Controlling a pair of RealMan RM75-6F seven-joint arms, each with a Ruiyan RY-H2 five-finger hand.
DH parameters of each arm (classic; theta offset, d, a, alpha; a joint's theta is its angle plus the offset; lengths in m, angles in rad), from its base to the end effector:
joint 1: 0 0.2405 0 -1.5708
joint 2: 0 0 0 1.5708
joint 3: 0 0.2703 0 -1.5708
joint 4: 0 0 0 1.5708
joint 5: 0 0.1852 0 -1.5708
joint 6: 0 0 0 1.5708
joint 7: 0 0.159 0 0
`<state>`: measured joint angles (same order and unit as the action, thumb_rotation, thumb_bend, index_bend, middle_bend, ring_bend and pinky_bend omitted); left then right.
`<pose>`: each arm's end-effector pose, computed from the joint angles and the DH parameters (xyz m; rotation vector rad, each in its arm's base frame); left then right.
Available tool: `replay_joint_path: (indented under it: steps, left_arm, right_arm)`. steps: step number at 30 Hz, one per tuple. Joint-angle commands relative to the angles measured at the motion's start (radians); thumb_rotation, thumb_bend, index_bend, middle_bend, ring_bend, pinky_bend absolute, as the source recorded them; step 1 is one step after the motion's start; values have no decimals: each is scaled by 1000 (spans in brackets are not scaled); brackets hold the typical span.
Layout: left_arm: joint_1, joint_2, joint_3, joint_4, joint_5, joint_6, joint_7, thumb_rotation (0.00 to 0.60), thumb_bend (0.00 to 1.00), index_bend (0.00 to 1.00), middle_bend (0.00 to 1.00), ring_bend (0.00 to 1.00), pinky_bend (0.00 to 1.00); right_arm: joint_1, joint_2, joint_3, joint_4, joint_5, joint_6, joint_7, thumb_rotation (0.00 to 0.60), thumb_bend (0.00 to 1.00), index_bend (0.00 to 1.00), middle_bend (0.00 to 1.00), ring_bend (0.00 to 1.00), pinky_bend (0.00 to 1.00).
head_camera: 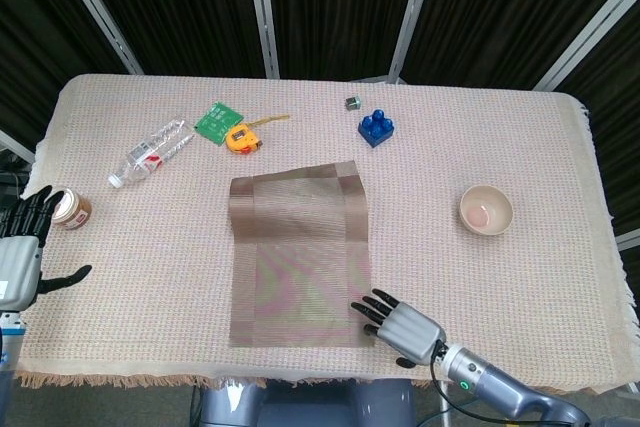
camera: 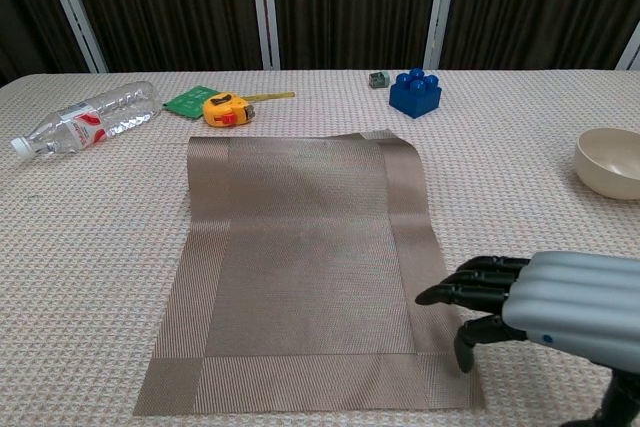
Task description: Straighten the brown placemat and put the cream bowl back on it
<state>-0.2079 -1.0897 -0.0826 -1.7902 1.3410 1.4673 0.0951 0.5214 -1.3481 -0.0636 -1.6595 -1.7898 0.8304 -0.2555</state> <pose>-0.2783 0.2328 0.1920 -1.3222 -0.9435 -0.9695 -0.1940 -0.2221 0.0004 2.4653 -0.6742 0.7696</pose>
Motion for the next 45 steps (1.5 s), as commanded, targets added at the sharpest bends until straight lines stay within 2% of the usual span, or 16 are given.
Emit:
replay_joint_path:
  steps: [1,11,20,32,35,40,45]
  left_arm:
    - [-2,-1,-3,10,-1,-10,-8,600,64,0,0,0,0]
    - [-5,3,-14,33,-9,-41,-35,600,64,0,0,0,0]
    - [-6,3,-20,39,-10,-50,-41,600,64,0,0,0,0]
    - [-6,-1,-25,42,-8,-63,-40,600,63,0,0,0,0]
    - [-5,-1,-25,41,-6,-64,-40,600,64,0,0,0,0]
    - [-4,-1,-27,42,-4,-66,-42,600,65,0,0,0,0]
    - [-4,-1,-28,43,-2,-68,-43,600,65,0,0,0,0]
  right_arm:
    - [10,-34,16,14,24,-10,-31,600,97,326,0,0,0]
    - [24,-137,25,81,57,0,-106,600,100,325,0,0,0]
    - [37,-176,29,111,79,9,-110,600,107,325,0,0,0]
    - [53,-181,30,102,90,51,-87,600,172,327,0,0,0]
    - [55,-181,22,104,92,53,-85,600,234,366,0,0,0]
    - [58,-188,7,109,85,68,-55,600,327,503,0,0,0]
    - [58,-195,-7,121,77,85,-21,600,347,623,0,0,0]
